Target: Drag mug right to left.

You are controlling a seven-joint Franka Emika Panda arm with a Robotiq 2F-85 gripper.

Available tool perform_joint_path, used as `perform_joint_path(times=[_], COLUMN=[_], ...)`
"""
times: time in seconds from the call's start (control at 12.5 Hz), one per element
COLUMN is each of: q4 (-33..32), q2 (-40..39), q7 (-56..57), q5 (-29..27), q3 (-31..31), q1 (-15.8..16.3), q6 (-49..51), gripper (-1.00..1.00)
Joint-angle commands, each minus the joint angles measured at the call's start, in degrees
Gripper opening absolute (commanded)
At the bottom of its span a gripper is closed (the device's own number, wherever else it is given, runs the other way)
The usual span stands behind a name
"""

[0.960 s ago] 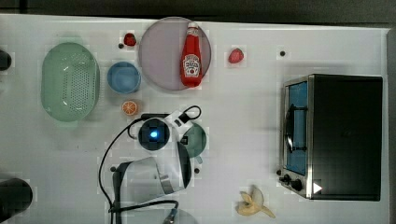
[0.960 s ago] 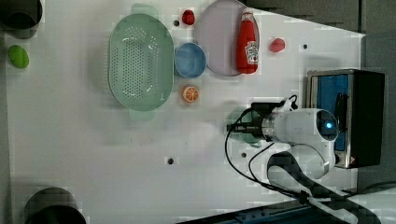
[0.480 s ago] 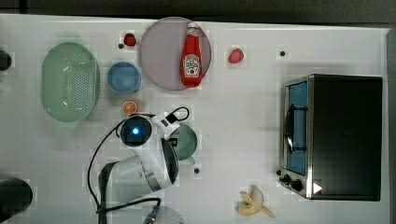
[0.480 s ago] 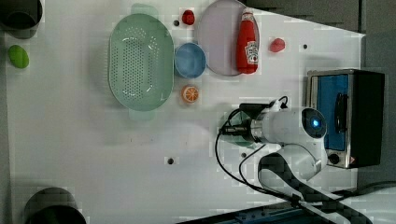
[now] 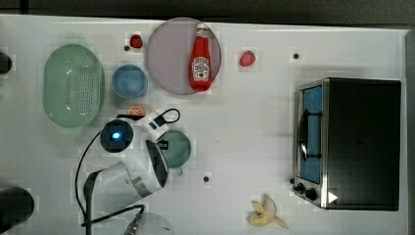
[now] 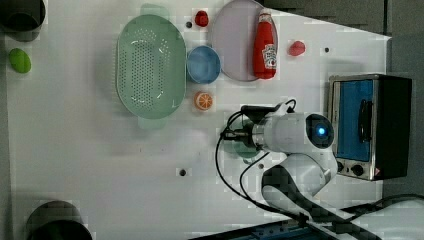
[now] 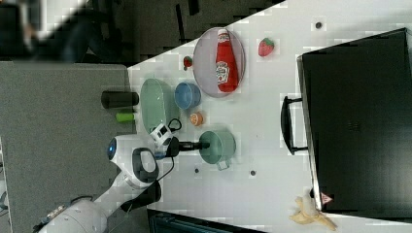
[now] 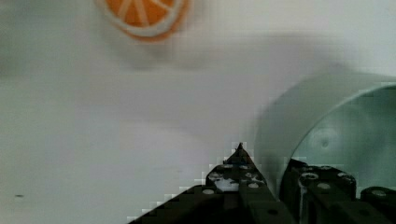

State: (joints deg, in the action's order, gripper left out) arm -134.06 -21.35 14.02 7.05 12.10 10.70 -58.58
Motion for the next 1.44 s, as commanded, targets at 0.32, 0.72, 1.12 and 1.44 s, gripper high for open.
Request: perform_joint_path(times=[0.32,0.72,1.12,1.44], q4=[8.2,13.3,17.7,17.8], q2=[-4.3,-7.4,-10.0,-9.0], q7=[-7.0,-11.2,-16.7,-16.9], q5=[-0.3,-0.3,-0.3,-0.4], q3=[1.2,1.8,1.8,1.5], q1=[7.1,11.0,14.2,14.1], q6=[2.3,2.6,3.6,4.2], gripper=[-0.65,-0.65,-0.65,-0.18])
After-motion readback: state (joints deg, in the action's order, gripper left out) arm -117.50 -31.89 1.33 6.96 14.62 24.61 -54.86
